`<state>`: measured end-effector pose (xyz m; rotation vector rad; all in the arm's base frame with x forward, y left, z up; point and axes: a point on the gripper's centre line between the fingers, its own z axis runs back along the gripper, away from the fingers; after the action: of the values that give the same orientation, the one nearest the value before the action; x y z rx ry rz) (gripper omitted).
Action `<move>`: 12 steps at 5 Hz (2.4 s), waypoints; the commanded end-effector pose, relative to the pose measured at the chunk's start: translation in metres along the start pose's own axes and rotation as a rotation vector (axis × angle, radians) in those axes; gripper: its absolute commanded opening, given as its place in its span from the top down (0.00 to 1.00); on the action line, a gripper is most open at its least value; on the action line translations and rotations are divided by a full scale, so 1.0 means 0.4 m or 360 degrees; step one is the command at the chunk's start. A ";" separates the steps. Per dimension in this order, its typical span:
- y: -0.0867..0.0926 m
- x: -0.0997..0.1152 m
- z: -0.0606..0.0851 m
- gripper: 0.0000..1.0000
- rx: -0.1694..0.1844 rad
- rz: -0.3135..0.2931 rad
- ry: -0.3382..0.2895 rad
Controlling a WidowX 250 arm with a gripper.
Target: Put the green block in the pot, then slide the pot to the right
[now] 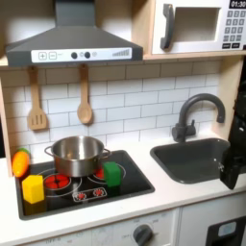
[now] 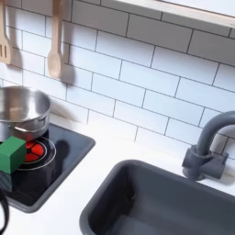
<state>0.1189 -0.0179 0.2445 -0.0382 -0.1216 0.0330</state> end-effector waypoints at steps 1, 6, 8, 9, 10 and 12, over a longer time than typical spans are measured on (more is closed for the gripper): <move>0.000 -0.001 0.001 0.00 0.0000 0.0000 0.0000; 0.113 0.192 -0.042 0.00 0.0155 0.0064 -0.0090; 0.174 0.296 -0.063 0.00 0.0192 0.0106 -0.0094; 0.191 0.336 -0.078 0.00 0.0193 0.0119 -0.0094; 0.207 0.372 -0.090 0.00 0.0209 0.0115 -0.0101; 0.255 0.445 -0.116 0.00 0.0237 0.0155 -0.0102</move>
<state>0.2971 0.0887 0.2152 0.1048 -0.1788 0.1386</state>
